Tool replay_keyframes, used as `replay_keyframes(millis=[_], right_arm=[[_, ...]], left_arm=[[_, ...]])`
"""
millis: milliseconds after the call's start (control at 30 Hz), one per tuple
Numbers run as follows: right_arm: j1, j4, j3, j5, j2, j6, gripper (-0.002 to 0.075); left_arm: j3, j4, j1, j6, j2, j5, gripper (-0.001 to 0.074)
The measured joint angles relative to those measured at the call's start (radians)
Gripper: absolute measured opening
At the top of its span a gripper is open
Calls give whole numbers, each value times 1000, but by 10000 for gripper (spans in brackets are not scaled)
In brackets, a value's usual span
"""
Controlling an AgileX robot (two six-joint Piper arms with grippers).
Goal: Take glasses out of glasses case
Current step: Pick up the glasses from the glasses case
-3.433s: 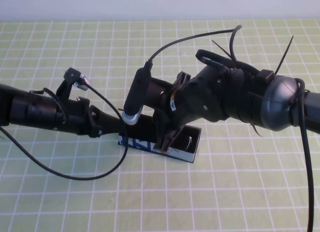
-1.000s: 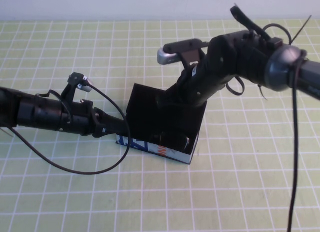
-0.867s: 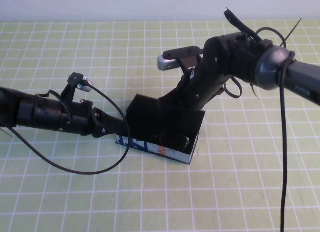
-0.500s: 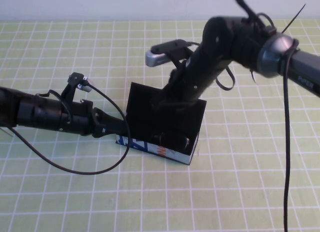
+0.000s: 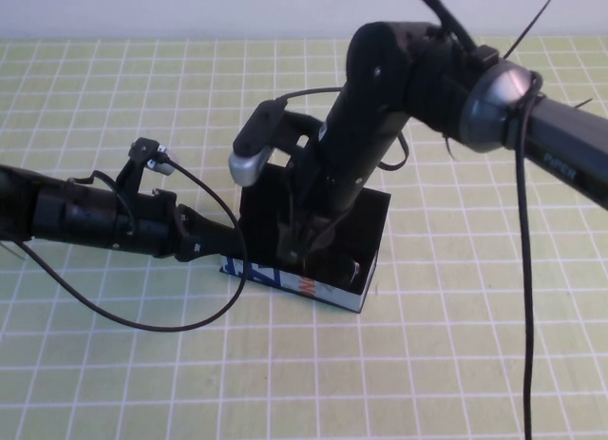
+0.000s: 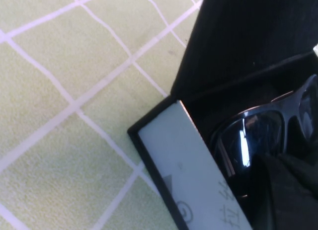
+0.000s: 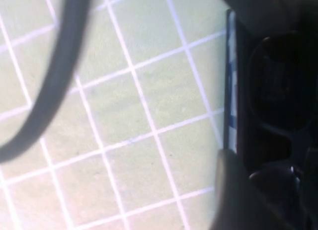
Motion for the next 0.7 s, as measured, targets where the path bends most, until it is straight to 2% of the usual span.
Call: replay_keyframes(millis=[300,700], right_arm=[[14,-92,-6,-51,56,-46,277],[14,-95,-6,-113,63,-49,277]], left_arm=[[0,0,0,0,0,0,-4],[0,0,0,0,0,0,-4]])
